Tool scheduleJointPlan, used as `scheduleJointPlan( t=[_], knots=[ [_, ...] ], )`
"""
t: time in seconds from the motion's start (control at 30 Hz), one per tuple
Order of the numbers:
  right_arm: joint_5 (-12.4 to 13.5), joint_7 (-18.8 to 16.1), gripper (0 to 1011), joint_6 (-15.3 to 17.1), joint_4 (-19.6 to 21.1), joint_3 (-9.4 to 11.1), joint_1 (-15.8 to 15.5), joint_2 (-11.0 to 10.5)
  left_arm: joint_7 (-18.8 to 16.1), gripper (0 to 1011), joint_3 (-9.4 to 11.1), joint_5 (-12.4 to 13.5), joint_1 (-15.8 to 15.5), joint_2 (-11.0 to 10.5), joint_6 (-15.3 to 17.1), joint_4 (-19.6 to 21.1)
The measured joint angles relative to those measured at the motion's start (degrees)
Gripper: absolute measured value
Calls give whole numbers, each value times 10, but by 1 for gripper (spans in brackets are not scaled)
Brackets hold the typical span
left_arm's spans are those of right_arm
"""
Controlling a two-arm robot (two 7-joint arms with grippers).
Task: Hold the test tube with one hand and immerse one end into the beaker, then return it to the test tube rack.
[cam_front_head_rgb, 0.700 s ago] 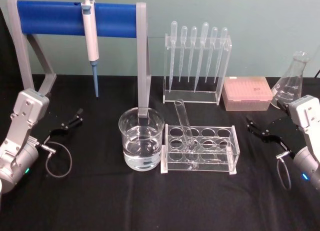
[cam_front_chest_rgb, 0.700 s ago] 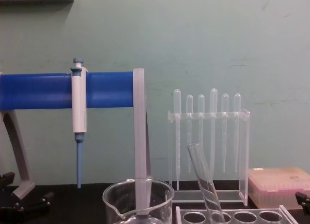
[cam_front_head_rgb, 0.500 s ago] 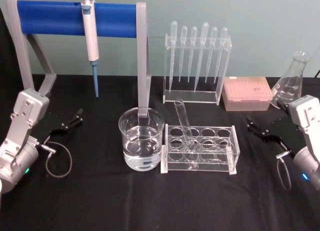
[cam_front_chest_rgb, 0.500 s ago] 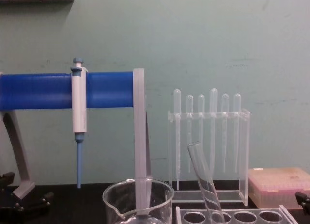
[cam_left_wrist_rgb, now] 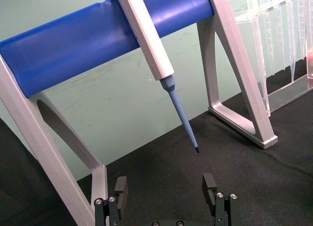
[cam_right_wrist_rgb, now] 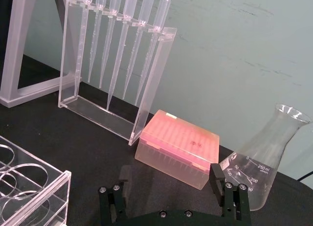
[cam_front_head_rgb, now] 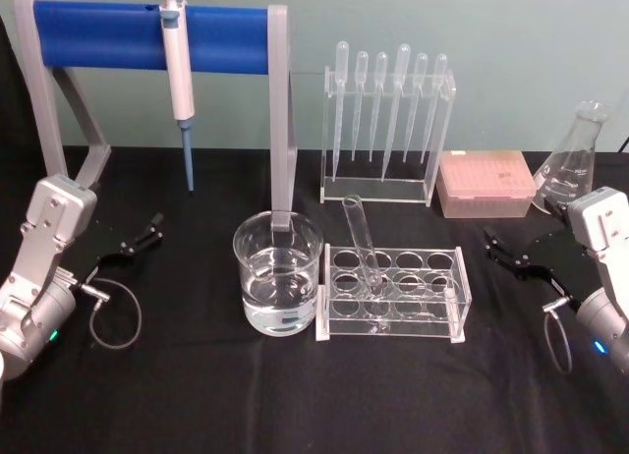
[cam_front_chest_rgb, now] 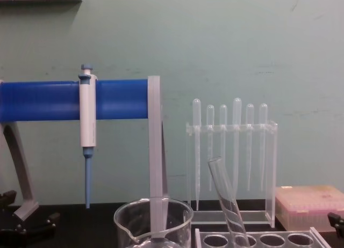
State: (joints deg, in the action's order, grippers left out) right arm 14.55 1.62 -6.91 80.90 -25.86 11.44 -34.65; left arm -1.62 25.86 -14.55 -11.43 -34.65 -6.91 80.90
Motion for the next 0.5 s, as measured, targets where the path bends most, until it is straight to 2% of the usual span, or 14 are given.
scheduleJointPlan(
  t=[0.2,0.3,0.37,0.4,0.47,0.5],
  knots=[
    [-1,1,1004,1,3,1,-2,-1,0,1000,0,0,0,0,0,0],
    [-14,11,1004,5,29,6,-21,-13,0,1000,0,0,0,0,0,0],
    [-32,29,1004,12,78,15,-57,-34,0,1000,0,0,0,0,0,0],
    [-32,29,1004,12,78,15,-57,-34,0,1000,0,0,0,0,0,0],
    [-47,43,1004,21,127,23,-91,-56,0,1000,0,0,0,0,0,0],
    [-55,48,1004,27,164,30,-114,-74,0,1000,0,0,0,0,0,0]
  ],
)
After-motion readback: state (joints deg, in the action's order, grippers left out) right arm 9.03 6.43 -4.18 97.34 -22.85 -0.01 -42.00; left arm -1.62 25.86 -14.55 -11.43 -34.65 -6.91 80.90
